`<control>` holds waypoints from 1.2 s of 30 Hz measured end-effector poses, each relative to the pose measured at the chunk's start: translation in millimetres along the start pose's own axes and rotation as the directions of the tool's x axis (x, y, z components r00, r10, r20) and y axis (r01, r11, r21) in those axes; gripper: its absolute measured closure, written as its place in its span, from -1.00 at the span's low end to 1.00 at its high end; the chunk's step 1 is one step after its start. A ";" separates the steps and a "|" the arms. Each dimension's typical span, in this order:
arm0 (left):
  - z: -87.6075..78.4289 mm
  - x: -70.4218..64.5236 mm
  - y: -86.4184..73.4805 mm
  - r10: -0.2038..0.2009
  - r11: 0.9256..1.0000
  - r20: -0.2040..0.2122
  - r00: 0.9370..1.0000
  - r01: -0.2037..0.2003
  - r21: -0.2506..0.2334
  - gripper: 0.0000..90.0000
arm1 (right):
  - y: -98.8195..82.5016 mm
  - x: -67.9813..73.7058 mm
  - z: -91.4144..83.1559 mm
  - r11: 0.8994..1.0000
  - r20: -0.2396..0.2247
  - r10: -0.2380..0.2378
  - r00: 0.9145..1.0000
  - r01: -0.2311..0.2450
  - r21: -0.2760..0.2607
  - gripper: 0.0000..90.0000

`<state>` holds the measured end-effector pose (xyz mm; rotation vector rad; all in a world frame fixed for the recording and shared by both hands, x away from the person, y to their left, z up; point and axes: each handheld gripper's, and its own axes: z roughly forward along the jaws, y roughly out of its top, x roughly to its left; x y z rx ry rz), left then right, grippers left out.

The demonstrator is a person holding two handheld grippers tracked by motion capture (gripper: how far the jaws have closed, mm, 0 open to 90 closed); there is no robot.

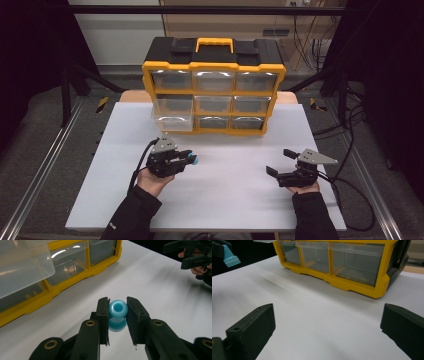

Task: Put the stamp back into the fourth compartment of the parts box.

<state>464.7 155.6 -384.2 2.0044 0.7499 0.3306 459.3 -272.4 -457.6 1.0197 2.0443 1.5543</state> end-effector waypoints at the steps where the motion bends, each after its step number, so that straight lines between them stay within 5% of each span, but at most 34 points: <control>1: -1.2 0.9 0.4 -0.002 1.000 -0.002 1.000 0.002 -0.002 0.59 | 0.0 -0.1 0.1 1.000 0.000 -0.001 1.000 0.001 0.000 -0.99; 36: -57.7 29.1 12.8 -0.063 0.993 -0.076 0.995 0.055 -0.104 0.59 | -0.4 -0.4 0.9 1.000 0.004 -0.007 1.000 0.007 0.012 -0.99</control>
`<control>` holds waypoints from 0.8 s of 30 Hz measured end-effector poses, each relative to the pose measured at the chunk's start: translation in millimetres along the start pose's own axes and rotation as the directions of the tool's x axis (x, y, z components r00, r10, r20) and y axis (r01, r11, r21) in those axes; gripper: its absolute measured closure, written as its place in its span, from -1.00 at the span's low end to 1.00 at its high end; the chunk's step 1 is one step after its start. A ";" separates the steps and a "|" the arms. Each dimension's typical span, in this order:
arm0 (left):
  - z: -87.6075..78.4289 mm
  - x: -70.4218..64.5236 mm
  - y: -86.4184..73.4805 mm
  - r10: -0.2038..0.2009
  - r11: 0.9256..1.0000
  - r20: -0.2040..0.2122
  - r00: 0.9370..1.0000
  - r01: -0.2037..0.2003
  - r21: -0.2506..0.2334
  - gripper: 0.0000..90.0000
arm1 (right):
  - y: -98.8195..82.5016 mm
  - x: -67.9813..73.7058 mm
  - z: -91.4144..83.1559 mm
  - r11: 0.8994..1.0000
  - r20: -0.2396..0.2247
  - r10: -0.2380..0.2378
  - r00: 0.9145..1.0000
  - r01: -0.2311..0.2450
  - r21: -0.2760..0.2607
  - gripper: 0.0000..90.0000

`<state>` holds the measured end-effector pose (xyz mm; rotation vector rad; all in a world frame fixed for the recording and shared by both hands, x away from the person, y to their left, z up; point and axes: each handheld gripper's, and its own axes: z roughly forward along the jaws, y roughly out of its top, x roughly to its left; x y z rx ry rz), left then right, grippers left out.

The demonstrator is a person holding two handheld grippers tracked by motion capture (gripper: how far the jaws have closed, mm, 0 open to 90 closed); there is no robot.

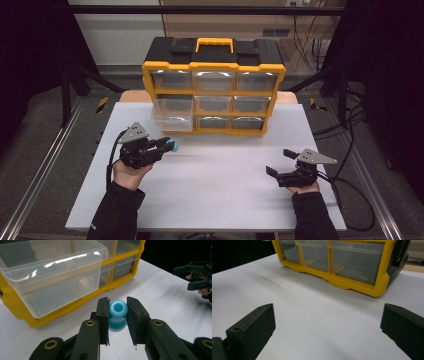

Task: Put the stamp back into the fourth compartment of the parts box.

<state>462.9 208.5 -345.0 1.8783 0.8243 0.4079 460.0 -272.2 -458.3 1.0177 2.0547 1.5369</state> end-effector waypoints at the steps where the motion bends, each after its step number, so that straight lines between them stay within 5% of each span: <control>1: -1.0 0.3 0.5 -0.001 1.000 -0.002 1.000 0.001 -0.003 0.59 | 0.0 0.0 0.0 1.000 0.000 0.000 1.000 0.000 0.000 -0.99; 24: -11.9 8.2 16.4 -0.007 1.000 -0.016 1.000 0.007 -0.027 0.59 | -0.3 0.0 0.4 1.000 0.001 0.000 1.000 0.000 0.006 -0.99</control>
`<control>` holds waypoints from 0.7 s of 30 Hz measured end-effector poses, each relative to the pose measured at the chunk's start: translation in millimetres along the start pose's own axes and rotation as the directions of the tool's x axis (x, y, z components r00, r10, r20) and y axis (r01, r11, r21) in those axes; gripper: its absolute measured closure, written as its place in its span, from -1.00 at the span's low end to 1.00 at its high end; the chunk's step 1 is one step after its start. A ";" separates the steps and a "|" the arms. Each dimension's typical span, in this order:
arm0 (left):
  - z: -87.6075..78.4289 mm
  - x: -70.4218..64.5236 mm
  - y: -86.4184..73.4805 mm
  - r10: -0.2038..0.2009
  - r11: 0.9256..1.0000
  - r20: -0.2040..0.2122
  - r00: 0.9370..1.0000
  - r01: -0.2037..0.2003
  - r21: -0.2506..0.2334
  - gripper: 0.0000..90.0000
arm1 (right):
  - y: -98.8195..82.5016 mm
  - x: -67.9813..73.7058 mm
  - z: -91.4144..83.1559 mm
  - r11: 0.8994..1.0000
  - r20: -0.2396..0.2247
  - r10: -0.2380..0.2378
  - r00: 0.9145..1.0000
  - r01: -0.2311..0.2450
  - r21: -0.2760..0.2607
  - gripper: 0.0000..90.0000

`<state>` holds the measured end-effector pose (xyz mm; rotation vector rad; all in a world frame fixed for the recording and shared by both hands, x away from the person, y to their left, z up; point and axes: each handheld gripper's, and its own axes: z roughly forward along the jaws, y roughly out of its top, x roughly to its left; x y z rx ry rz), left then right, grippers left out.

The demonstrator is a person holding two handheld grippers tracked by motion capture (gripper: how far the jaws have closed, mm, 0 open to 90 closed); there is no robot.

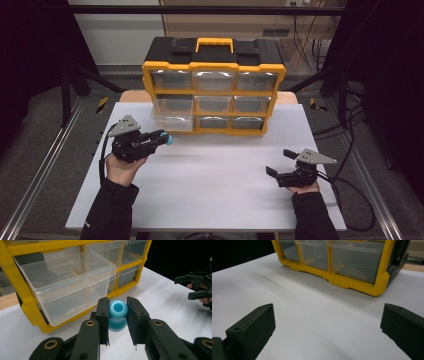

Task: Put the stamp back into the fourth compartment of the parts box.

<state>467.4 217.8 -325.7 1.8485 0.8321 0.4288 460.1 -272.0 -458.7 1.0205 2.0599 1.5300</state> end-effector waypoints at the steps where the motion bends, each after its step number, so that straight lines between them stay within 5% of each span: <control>1: -0.2 0.4 0.9 0.000 1.000 0.000 1.000 0.000 0.001 0.59 | 0.0 0.0 -0.1 1.000 0.000 0.000 1.000 0.000 -0.001 -0.99; 21: -3.8 0.8 24.5 0.026 1.000 -0.014 1.000 -0.026 -0.014 0.59 | 0.2 0.0 -0.5 1.000 -0.001 0.000 1.000 0.000 -0.002 -0.99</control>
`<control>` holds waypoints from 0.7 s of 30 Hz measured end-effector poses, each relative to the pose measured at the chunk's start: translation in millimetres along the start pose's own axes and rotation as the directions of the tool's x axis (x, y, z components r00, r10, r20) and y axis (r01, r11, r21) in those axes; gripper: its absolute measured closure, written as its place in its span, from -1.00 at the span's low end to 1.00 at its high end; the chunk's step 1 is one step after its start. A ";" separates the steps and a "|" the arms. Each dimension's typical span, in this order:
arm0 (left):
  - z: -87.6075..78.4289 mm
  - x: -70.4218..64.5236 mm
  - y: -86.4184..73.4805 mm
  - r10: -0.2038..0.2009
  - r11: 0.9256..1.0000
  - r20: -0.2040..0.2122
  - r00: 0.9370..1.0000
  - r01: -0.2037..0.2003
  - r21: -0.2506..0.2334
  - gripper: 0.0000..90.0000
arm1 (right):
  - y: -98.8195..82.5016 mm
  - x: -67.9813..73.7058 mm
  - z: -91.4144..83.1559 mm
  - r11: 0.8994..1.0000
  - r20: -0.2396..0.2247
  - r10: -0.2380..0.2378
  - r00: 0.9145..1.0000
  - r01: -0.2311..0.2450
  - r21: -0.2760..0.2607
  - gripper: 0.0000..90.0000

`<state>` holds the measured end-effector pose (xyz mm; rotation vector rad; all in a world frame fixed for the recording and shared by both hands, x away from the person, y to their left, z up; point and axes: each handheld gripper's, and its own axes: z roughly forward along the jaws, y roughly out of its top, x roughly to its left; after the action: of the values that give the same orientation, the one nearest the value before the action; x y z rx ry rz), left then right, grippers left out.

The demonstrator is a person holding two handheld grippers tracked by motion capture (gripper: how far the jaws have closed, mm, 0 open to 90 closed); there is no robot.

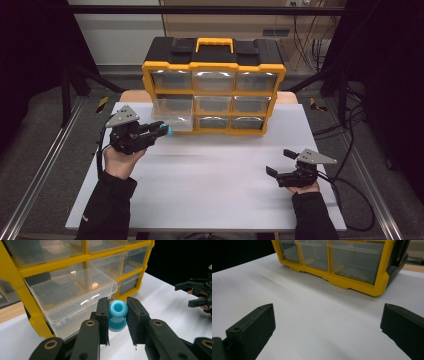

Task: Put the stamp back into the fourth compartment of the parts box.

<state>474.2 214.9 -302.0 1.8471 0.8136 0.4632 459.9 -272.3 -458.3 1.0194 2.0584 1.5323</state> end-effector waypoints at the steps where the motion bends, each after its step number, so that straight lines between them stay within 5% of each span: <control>1: 0.2 0.5 1.1 0.002 1.000 -0.002 1.000 -0.002 0.001 0.59 | 0.0 0.1 0.0 1.000 -0.001 0.001 1.000 -0.001 0.000 -0.99; 21: 5.2 6.1 25.1 0.007 1.000 -0.025 1.000 -0.007 -0.001 0.59 | 0.0 -0.1 -0.1 1.000 0.000 -0.001 1.000 0.001 0.000 -0.99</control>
<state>489.8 209.5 -281.5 1.8471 0.8243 0.4918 459.9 -272.4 -458.3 1.0181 2.0585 1.5313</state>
